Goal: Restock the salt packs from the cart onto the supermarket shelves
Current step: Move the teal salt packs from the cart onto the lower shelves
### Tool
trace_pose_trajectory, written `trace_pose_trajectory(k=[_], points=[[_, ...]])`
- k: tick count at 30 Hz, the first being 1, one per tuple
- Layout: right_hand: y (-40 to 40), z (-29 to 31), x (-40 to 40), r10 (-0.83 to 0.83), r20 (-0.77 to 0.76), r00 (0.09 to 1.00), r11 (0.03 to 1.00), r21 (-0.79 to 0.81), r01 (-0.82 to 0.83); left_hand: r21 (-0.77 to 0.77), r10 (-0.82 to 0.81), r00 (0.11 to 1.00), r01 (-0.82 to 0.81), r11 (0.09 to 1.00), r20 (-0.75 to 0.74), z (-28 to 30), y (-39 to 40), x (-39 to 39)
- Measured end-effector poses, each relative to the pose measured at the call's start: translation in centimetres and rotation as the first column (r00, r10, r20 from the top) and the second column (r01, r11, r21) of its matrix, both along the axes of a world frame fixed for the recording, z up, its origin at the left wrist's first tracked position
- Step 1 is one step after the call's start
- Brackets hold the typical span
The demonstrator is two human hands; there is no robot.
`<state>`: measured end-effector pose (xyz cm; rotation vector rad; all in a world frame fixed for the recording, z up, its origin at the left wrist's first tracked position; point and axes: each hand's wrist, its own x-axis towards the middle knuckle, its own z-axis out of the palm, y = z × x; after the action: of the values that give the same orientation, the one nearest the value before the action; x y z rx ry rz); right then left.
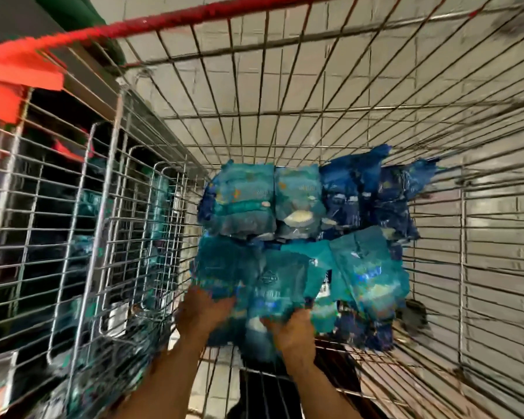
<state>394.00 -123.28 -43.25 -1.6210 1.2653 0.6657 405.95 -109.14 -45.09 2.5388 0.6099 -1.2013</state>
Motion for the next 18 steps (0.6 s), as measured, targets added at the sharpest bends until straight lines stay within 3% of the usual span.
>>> trace_pose_trajectory(k=[3,6,9,13,18], points=[[0.3,-0.1,0.0,-0.052,0.014,0.999,0.998,-0.044,0.052,-0.118,-0.096,0.995,0.099,0.988,0.025,-0.3,-0.6,-1.4],[-0.1,0.3,0.0,-0.114,0.056,0.992,0.992,-0.055,0.117,-0.073,-0.196,0.979,0.199,0.977,0.049,-0.4,-0.6,-1.3],[-1.1,0.3,-0.7,-0.307,0.117,0.944,0.952,0.046,0.304,-0.113,-0.186,0.983,0.184,0.976,-0.009,-0.1,-0.3,-1.0],[-2.9,0.7,-2.0,-0.497,0.072,0.864,0.852,0.228,0.471,-0.262,-0.079,0.994,0.058,0.963,-0.073,1.0,-0.7,-1.4],[-3.2,0.8,-1.8,-0.542,0.063,0.838,0.811,0.302,0.501,-0.246,0.032,0.999,-0.036,0.968,-0.018,1.3,-1.8,-2.3]])
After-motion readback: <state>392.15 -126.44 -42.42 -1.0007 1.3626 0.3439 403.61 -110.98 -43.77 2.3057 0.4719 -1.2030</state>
